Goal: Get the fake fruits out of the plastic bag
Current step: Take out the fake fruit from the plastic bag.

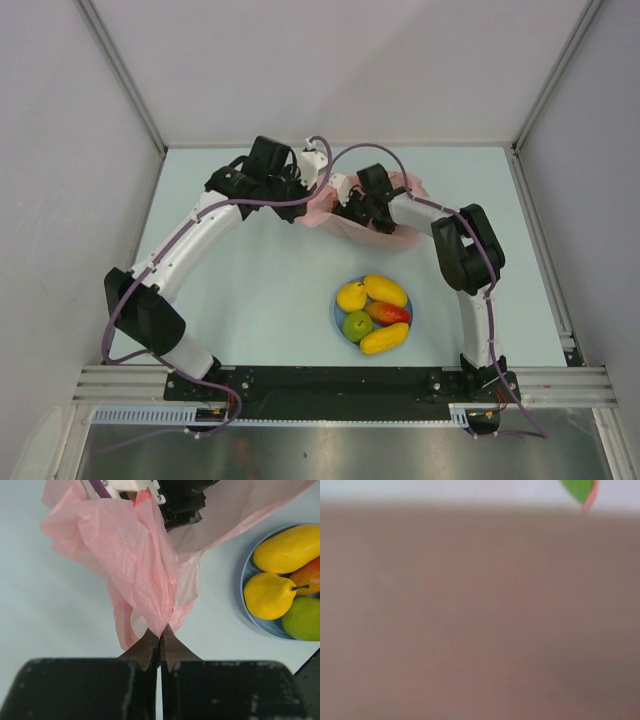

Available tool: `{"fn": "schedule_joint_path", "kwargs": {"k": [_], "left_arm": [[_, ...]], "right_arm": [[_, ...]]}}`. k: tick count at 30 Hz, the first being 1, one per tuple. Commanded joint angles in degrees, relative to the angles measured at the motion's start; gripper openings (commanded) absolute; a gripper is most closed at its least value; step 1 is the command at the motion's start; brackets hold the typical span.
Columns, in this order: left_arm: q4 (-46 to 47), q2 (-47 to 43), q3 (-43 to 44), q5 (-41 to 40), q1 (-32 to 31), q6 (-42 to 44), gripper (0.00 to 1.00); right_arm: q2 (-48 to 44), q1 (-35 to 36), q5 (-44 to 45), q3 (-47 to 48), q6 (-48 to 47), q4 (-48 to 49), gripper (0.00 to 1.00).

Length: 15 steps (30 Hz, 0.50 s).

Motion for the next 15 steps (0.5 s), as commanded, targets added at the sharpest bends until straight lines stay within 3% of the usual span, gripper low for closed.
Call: {"fn": "schedule_joint_path", "kwargs": {"k": [1, 7, 15], "left_arm": [[1.1, 0.8, 3.5, 1.7, 1.4, -1.6, 0.0], [2.0, 2.0, 3.7, 3.6, 3.1, -2.9, 0.0], [5.8, 1.7, 0.2, 4.7, 3.3, -4.6, 0.0]], "right_arm": [[-0.4, -0.4, -2.7, 4.2, 0.6, -4.3, 0.32], [-10.3, -1.7, -5.3, 2.8, -0.2, -6.8, 0.16], [-23.3, -1.8, -6.1, -2.6, -4.4, -16.3, 0.1]]}}
